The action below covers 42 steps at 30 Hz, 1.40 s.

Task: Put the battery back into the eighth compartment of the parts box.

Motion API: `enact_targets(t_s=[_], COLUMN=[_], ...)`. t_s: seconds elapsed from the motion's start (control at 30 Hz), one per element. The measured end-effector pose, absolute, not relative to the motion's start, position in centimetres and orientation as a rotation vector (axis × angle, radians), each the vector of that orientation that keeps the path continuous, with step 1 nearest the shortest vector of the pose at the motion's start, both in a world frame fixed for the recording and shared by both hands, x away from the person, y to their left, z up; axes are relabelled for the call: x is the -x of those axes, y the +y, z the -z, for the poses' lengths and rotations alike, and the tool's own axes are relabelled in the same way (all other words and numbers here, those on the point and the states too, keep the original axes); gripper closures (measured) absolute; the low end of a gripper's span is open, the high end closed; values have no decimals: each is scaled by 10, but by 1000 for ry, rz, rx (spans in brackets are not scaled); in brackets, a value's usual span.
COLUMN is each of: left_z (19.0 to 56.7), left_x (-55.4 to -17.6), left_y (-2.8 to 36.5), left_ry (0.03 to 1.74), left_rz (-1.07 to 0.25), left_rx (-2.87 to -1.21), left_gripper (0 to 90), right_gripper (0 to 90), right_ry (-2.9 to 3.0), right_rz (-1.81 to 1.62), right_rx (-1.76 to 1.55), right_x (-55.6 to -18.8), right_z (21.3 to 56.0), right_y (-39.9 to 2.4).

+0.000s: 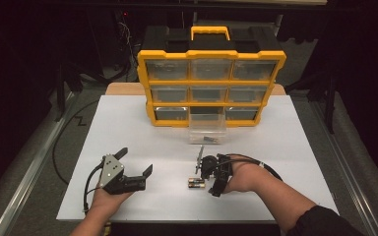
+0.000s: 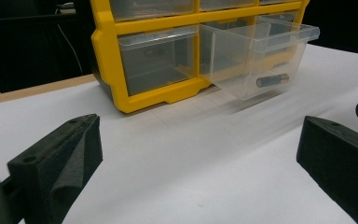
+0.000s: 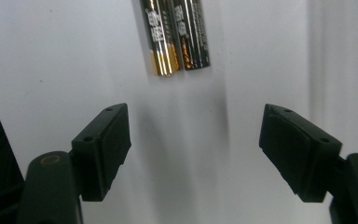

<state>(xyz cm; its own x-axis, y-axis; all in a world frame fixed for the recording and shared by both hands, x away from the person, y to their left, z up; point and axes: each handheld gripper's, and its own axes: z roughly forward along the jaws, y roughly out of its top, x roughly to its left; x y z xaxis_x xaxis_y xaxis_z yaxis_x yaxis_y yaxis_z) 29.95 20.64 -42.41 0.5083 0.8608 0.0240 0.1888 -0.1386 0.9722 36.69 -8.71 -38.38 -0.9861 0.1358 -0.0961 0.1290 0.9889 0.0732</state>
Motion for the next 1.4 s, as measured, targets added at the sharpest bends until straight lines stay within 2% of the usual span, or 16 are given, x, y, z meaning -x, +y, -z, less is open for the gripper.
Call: enact_targets(t_s=[0.57, 0.9, 1.4], left_z=[424, 424, 424], left_x=[-299, -299, -299], left_y=[206, 206, 206], left_ry=[911, 911, 909], left_rz=[-750, -750, -749], left_rx=[-1637, -1638, -1635], left_gripper=[10, 11, 11], right_gripper=[495, 670, 741], right_ry=[3032, 3045, 3052], right_rz=[-139, -164, -150], right_rx=[-109, -34, 30], right_x=[-357, -354, -353], right_z=[381, 382, 390], right_y=[-73, -64, -54])
